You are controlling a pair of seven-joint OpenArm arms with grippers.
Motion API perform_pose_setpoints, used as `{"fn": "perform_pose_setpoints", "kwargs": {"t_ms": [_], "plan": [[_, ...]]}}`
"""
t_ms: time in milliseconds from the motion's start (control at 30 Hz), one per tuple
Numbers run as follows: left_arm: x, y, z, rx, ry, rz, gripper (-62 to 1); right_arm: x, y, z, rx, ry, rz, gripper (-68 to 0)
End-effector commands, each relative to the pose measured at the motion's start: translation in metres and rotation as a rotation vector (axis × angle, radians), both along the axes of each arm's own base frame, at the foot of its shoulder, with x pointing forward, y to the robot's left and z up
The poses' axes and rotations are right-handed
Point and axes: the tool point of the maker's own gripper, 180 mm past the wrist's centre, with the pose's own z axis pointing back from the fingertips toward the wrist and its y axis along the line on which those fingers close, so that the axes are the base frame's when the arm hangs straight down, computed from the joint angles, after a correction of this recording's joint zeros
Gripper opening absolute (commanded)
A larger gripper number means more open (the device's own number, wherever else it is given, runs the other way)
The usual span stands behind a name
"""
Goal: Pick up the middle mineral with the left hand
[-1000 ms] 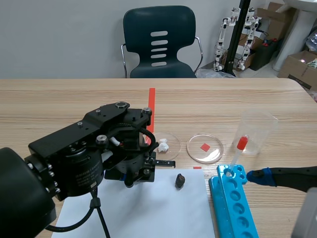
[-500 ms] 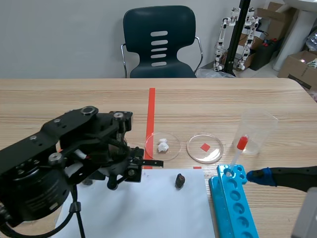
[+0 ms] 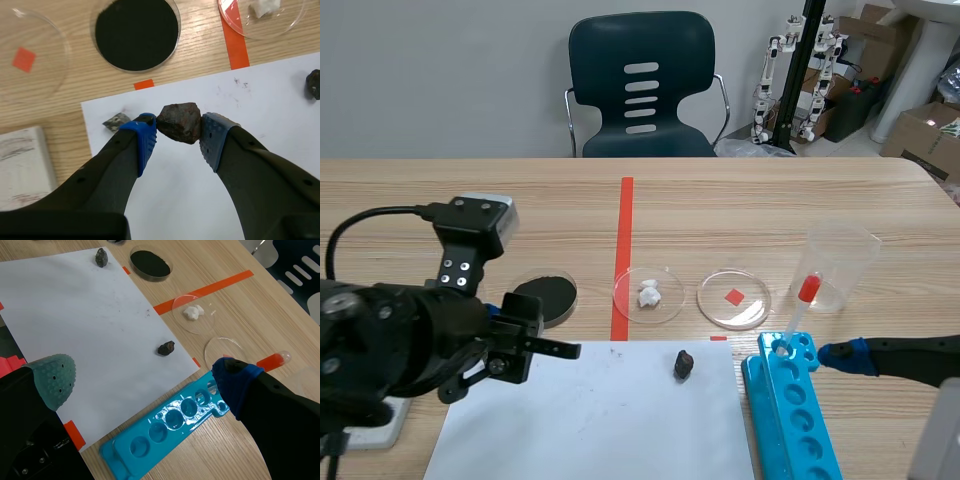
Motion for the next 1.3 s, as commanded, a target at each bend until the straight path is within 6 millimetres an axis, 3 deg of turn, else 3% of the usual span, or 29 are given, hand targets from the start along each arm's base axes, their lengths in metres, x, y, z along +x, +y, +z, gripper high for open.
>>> {"fn": "perform_pose_setpoints", "kwargs": {"t_ms": [0,300,467,833,1267], "plan": [[0.001,0.001,0.015,-0.010,-0.065,-0.026,-43.4,0.004,0.004,0.012,0.027,-0.035,0.003,-10.6],[-0.040,-0.004,0.076,-0.069,-0.273,-0.225,-43.4,0.004,0.004,0.012,0.027,-0.035,0.003,-10.6],[-0.062,-0.009,0.095,-0.088,-0.306,-0.291,-43.4,0.004,0.004,0.012,0.027,-0.035,0.003,-10.6],[-0.087,-0.011,0.092,-0.051,-0.319,-0.339,-43.4,0.004,0.004,0.012,0.027,-0.035,0.003,-10.6],[-0.077,0.016,0.097,0.126,-0.404,-0.233,-43.4,0.004,0.004,0.012,0.027,-0.035,0.003,-10.6]]}}
